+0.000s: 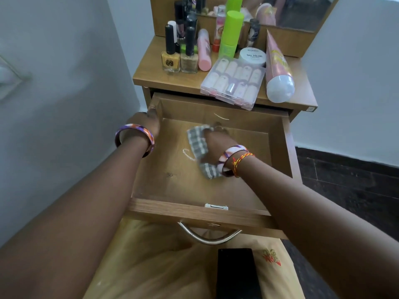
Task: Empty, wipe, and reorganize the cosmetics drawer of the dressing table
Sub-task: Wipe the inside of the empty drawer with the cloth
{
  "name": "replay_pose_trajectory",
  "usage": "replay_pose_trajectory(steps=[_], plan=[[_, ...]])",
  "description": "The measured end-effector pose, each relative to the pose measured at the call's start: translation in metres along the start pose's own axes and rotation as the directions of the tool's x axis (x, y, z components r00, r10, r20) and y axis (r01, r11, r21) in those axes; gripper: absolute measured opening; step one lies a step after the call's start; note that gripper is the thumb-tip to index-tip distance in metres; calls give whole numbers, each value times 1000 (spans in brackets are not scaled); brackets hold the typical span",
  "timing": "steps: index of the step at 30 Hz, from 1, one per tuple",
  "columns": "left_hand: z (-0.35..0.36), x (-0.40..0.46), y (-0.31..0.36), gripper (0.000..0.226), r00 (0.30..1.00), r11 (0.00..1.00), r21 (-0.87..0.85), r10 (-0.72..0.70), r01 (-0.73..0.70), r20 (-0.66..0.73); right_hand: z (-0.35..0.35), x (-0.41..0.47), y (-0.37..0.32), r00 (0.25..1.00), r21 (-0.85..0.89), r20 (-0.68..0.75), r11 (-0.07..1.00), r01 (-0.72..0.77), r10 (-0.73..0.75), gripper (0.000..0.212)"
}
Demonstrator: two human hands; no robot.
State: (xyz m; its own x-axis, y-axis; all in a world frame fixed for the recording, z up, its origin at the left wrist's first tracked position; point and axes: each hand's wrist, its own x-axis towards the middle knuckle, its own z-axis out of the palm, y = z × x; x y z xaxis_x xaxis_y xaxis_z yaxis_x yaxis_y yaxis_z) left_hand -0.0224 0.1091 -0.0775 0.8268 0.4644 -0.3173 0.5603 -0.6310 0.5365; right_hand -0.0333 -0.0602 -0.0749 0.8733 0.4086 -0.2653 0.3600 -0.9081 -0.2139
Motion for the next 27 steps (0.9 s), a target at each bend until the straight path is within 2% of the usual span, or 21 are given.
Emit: replay_pose_trajectory(steps=[2,5,8,10,12,15,17,19,22,25,27], plan=[[0,3,-2,66,1000,1000,-2,8,-8,0,5,-11,-11,993,-7,50,994,106,-106,51],[2,7,-7,68,1000,1000,0,-8,8,16,17,-27,1,995,-133,59,988,84,-77,46],[5,10,-9,70,1000,1000,-15,-15,15,22,15,-18,27,993,-216,-23,969,-122,119,41],[5,9,-7,67,1000,1000,-6,6,-6,13,12,2,38,975,-212,-86,953,-219,205,46],[4,6,-4,66,1000,1000,18,17,-17,4,15,19,32,986,-154,-121,979,-135,117,51],[1,5,-2,65,1000,999,31,27,-27,2,23,20,-5,987,-113,-101,987,116,-128,47],[1,7,-2,66,999,999,22,39,-39,-1,26,6,-25,966,-120,-20,960,254,-258,46],[2,7,-3,68,999,999,17,50,-50,-4,25,-12,-28,950,-37,114,955,295,-290,53],[2,7,-5,69,999,999,25,34,-34,5,19,-30,-5,959,81,196,978,190,-202,56],[4,8,-6,68,1000,1000,9,26,-26,3,8,-40,32,985,98,159,992,-82,66,45],[4,8,-6,67,1000,999,16,32,-31,-1,2,-40,56,953,100,54,948,-302,298,41]])
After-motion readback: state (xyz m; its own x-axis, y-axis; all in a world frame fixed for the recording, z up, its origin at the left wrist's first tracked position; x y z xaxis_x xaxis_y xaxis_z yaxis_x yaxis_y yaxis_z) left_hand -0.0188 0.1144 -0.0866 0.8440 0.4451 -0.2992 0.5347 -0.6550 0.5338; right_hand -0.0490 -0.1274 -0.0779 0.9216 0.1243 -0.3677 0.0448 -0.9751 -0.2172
